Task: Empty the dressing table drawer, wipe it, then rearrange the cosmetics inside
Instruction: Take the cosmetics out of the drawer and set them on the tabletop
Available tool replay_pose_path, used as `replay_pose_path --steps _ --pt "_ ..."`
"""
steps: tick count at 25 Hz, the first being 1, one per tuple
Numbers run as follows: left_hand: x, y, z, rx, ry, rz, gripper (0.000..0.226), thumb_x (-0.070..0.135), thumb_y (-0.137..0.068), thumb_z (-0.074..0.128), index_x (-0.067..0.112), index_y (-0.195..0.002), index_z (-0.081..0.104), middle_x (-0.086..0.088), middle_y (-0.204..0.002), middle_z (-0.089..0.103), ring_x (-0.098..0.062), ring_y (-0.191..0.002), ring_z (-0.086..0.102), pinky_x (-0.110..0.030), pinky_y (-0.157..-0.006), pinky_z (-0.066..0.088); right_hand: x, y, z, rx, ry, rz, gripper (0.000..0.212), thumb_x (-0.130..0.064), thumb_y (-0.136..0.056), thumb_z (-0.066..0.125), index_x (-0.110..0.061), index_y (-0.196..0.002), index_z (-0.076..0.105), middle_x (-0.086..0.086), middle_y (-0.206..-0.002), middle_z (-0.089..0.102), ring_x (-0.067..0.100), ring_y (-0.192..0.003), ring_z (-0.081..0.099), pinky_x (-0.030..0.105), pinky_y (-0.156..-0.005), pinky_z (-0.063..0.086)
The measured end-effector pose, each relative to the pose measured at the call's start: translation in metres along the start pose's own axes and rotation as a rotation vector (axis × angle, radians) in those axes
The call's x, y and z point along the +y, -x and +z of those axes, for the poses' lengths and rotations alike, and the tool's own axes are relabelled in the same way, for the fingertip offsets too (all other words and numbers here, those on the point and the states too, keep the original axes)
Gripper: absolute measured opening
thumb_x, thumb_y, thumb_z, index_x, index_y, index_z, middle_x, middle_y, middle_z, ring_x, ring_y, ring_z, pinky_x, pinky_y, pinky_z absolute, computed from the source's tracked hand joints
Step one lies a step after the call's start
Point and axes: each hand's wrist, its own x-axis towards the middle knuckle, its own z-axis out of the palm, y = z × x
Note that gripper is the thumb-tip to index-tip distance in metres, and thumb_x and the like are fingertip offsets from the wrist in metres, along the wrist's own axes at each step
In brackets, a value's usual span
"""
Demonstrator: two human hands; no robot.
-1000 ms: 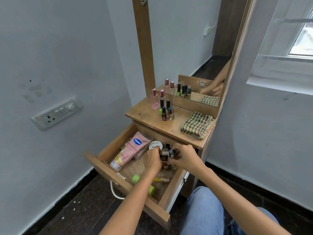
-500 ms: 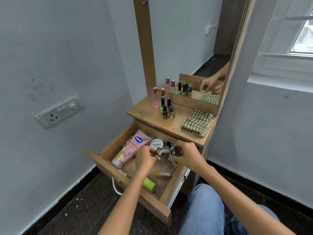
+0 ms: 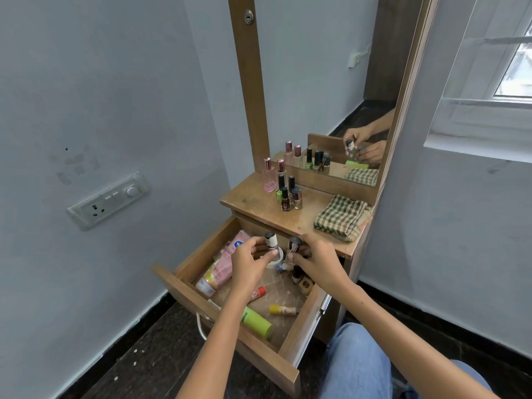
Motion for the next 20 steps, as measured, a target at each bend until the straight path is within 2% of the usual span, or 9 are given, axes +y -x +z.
replay_pose_path --steps 5,7,11,16,20 --pt "0.025 -0.018 0.009 0.082 -0.069 0.105 0.028 0.008 -0.073 0.079 0.014 -0.097 0.067 0.008 -0.086 0.068 -0.003 -0.082 0.064 -0.016 -0.074 0.051 -0.013 -0.036 -0.016 0.232 -0.027 0.04 0.019 -0.015 -0.084 0.07 -0.013 -0.102 0.063 0.001 -0.093 0.068 0.014 -0.085 0.064 0.031 -0.075 0.054" --pt "0.032 -0.028 0.015 0.107 -0.11 0.116 0.026 0.01 -0.073 0.08 0.015 -0.096 0.068 0.008 -0.085 0.068 -0.004 -0.081 0.064 -0.016 -0.074 0.049 -0.014 -0.056 -0.017 0.286 0.049 0.043 0.018 -0.015 -0.082 0.071 -0.012 -0.099 0.064 0.003 -0.092 0.069 0.018 -0.084 0.064 0.036 -0.074 0.054" --pt "0.038 -0.047 0.028 0.133 -0.169 0.115 0.026 0.013 -0.073 0.08 0.013 -0.097 0.07 0.006 -0.087 0.069 -0.008 -0.081 0.063 -0.025 -0.077 0.05 -0.008 -0.076 -0.012 0.293 0.191 0.114 0.019 -0.012 -0.081 0.069 -0.008 -0.099 0.064 0.008 -0.093 0.069 0.026 -0.086 0.063 0.037 -0.07 0.052" --pt "0.032 -0.064 0.041 0.126 -0.167 0.09 0.029 0.012 -0.072 0.081 0.009 -0.099 0.071 -0.003 -0.091 0.073 -0.012 -0.083 0.065 -0.029 -0.08 0.052 -0.001 -0.081 -0.011 0.275 0.228 0.181 0.019 -0.016 -0.083 0.07 -0.005 -0.097 0.064 0.011 -0.09 0.068 0.029 -0.084 0.063 0.035 -0.069 0.051" --pt "0.031 -0.072 0.047 0.104 -0.174 0.091 0.027 0.013 -0.073 0.08 0.008 -0.098 0.071 -0.004 -0.09 0.072 -0.008 -0.079 0.063 -0.015 -0.072 0.047 -0.001 -0.087 -0.012 0.271 0.226 0.201 0.02 -0.017 -0.084 0.069 -0.003 -0.096 0.064 0.014 -0.092 0.067 0.032 -0.086 0.063 0.034 -0.068 0.048"
